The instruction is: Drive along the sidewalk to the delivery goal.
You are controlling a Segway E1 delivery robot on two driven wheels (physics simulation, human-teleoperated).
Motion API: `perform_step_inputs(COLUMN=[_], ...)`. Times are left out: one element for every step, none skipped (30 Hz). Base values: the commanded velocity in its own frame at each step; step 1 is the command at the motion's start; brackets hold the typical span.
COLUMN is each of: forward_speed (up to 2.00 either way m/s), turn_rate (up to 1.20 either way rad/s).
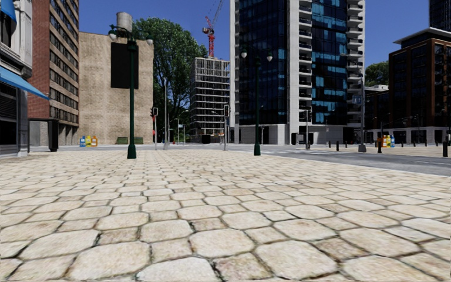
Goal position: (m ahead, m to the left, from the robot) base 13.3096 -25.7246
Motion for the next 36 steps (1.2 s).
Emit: perform_step_inputs(forward_speed=[2.0, 2.0, 2.0, 2.0, 2.0, 2.0, 2.0, 2.0, 2.0, 2.0, 2.0, 2.0, 2.0, 2.0, 2.0, 2.0, 2.0, 2.0, 2.0, 2.0, 2.0, 2.0, 2.0, 2.0, 2.0, 2.0, 2.0, 2.0, 2.0, 2.0, 2.0, 2.0, 2.0, 2.0, 2.0, 2.0], turn_rate=[0.0, 0.0, 0.0, 0.0, 0.0, 0.0, 0.0, 0.0, 0.0, 0.0, 0.0, 0.0, 0.0, 0.0, 0.0, 0.0, 0.0, 0.0, 0.0, 0.0, 0.0, 0.0, 0.0, 0.0, 0.0, 0.0, 0.0, 0.0, 0.0, 0.0, 0.0, 0.0, 0.0, 0.0, 0.0, 0.0])
